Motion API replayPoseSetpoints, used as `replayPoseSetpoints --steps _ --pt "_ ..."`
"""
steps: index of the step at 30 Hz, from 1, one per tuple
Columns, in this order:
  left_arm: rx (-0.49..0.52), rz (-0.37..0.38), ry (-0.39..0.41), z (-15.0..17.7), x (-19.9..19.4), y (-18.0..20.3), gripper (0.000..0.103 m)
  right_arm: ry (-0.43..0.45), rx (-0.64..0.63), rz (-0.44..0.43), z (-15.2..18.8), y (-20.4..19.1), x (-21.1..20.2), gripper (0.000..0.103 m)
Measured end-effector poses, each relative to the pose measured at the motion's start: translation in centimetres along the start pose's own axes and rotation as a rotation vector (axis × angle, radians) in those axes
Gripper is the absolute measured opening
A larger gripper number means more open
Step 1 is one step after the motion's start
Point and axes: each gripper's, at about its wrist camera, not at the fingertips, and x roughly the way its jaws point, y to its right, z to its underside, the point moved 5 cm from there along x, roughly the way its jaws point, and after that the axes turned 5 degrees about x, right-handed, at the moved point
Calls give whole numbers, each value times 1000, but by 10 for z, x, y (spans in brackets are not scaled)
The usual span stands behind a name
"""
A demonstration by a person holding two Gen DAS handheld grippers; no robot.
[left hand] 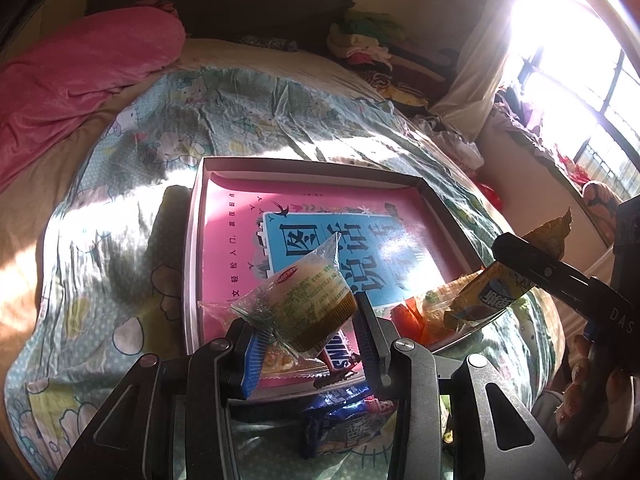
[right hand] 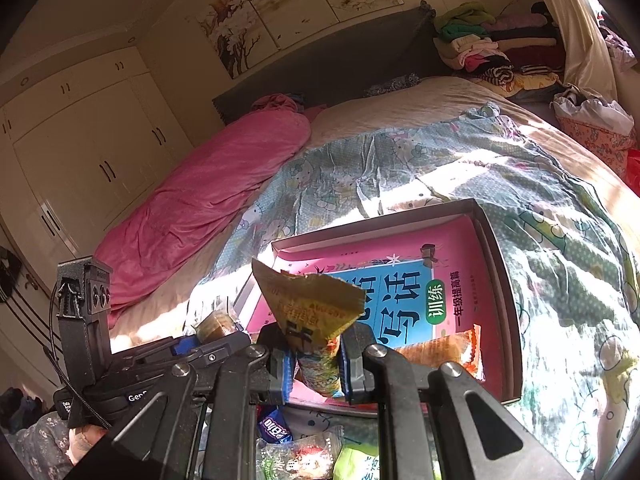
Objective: Organize snacks
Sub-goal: 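Carry the cake with the left gripper into the tray while the right gripper carries the chip bag there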
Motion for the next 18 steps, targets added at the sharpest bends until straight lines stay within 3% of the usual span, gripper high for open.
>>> replayPoseSetpoints --steps 18 --pt "22 9 -46 4 23 7 41 -56 44 36 14 17 27 18"
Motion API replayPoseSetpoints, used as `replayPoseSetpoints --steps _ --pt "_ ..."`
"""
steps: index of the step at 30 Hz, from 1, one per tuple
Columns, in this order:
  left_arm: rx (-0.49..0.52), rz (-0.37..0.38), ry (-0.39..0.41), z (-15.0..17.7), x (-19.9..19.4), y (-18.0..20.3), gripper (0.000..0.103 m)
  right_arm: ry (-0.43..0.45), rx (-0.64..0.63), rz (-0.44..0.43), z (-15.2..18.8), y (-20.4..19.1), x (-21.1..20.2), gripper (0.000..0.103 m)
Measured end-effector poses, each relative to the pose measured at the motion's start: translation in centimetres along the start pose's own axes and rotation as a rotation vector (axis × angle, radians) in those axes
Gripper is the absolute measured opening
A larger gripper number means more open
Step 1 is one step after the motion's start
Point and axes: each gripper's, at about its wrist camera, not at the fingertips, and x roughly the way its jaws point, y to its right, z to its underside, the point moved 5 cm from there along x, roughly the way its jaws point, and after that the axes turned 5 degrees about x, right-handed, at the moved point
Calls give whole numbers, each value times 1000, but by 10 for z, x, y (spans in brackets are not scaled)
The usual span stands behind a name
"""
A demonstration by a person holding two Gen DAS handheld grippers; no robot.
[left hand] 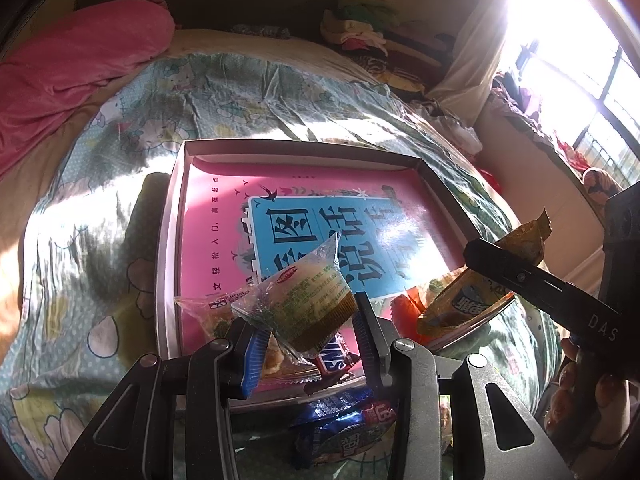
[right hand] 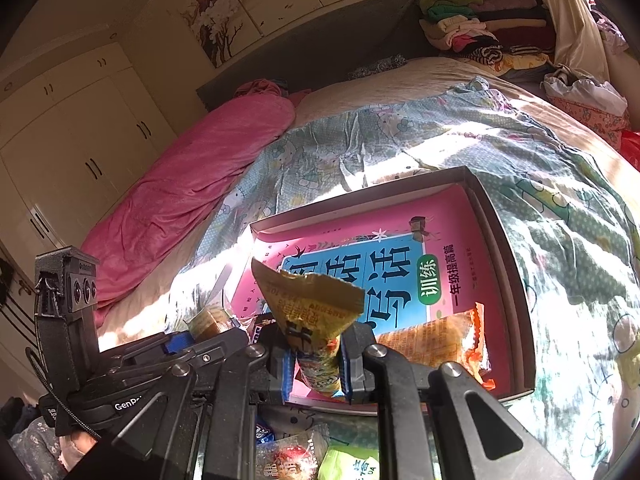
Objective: Organize snacks
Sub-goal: 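Carry the cake with the left gripper into the tray while the right gripper carries the chip bag there, then lower the cake and chip bag into the tray and open both grippers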
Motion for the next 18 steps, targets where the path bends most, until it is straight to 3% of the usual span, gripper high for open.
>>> replayPoseSetpoints --steps 18 --pt "79 -7 -50 10 16 16 42 -34 102 67 13 33 -1 18"
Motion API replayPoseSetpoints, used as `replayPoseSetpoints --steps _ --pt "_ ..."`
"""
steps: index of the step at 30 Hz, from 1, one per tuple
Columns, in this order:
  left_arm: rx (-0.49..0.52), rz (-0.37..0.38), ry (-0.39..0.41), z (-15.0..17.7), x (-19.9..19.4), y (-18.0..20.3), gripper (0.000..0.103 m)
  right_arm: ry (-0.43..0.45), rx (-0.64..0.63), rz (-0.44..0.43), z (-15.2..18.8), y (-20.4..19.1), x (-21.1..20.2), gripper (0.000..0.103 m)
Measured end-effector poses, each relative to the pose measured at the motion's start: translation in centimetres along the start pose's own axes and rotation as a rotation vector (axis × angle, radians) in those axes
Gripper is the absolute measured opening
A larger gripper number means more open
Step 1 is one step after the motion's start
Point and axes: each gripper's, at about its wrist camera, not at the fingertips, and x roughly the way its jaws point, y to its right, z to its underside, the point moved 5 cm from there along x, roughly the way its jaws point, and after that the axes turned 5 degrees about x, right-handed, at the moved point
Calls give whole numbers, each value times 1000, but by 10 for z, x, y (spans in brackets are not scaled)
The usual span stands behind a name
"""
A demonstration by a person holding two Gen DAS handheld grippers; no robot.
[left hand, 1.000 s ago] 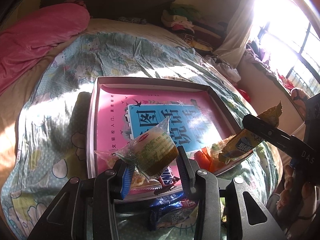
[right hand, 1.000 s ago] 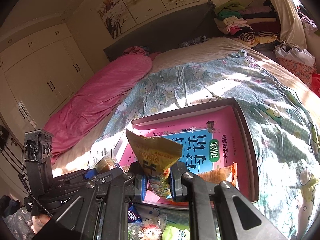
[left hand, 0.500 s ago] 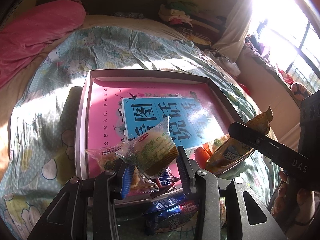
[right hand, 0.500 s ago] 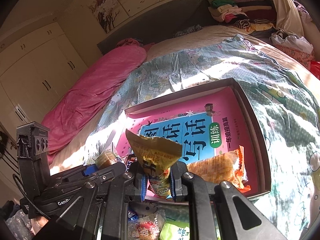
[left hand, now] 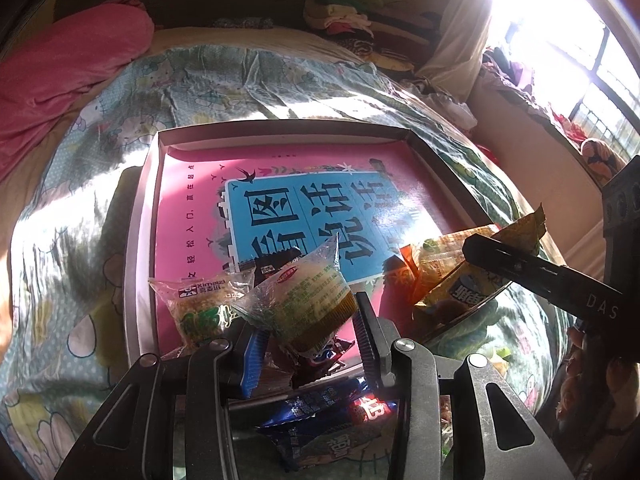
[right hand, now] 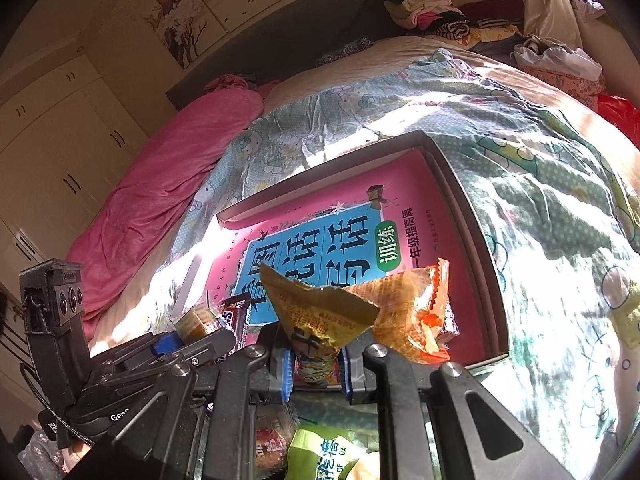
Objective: Organize snacks
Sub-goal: 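Lower the cake and chip bag into the tray and open both grippers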
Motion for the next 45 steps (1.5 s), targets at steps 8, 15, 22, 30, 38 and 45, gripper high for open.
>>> replayPoseSetpoints --steps 8,15,22,30,38,45 --pt "10 -1 -2 1 1 3 42 10 17 29 -3 8 -6 19" --pt "8 -1 -3 1 1 2 43 33 17 49 -6 10 -14 30" --pt "8 -1 -4 1 1 2 43 47 -5 50 -7 5 -19 32" --pt "2 6 -13 3 2 3 44 47 -18 54 -6 2 -22 32" --pt "-6 9 -17 4 0 2 47 55 -33 63 -5 0 -28 33" --pt "-3 -2 -17 5 -1 3 49 72 -40 72 -7 2 -36 38"
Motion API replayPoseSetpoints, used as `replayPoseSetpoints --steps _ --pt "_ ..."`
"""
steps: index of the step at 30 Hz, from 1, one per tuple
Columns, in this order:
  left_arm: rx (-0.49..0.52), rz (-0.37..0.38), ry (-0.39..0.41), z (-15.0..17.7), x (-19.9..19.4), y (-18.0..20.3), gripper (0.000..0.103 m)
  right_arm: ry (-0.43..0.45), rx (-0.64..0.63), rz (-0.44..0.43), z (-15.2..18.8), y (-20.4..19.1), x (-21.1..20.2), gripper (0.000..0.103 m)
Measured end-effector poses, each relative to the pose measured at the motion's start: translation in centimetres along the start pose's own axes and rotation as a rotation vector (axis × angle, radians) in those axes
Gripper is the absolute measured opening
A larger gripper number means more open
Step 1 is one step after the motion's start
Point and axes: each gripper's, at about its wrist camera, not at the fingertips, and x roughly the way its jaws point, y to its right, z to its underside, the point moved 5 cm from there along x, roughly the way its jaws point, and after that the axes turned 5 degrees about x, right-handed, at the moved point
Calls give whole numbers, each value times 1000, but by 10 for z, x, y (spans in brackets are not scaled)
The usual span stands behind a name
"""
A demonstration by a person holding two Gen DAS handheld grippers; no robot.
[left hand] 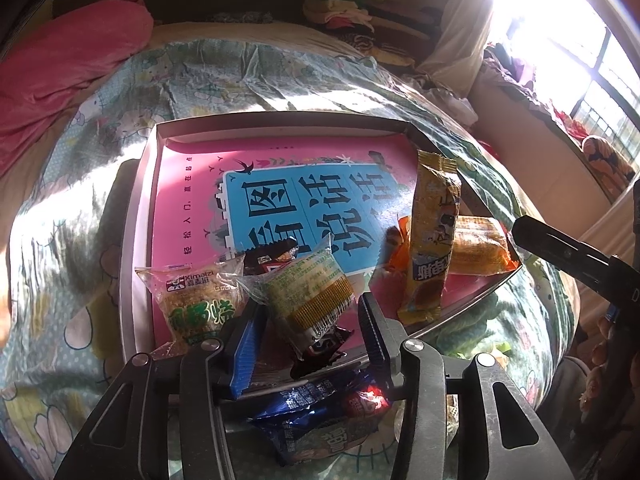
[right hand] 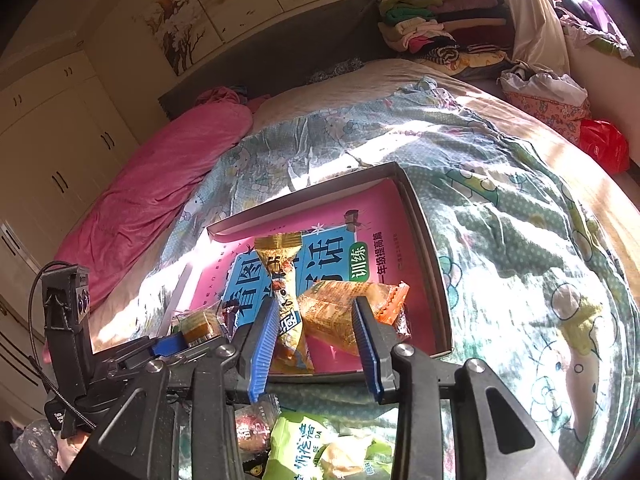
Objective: Organize snacks
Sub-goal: 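Lower the cake and chip bag into the tray and open both grippers, then lift both open grippers away from the tray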
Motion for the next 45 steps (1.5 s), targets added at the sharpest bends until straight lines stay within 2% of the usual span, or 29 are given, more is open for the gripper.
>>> replayPoseSetpoints --steps 17,22,29,32,34,40,45 --pt "-11 3 21 -3 -9 -4 61 20 -12 32 -2 0 -6 46" --pt "-18 5 43 -6 -16 -5 68 29 -9 43 -3 2 -8 47" --pt "-66 2 73 -9 -26 -17 72 52 -22 63 -7 2 -13 47" --pt "-96 5 87 -11 -32 -24 73 63 -33 72 -8 0 -15 54" --pt "-107 3 99 -12 -36 -27 73 68 -38 73 -8 -1 -16 54" --pt "-105 -6 141 -15 -48 -29 76 76 -49 83 -9 -3 -18 56" --pt "-94 -45 166 -16 -56 -31 77 89 -58 94 -10 -4 -22 58"
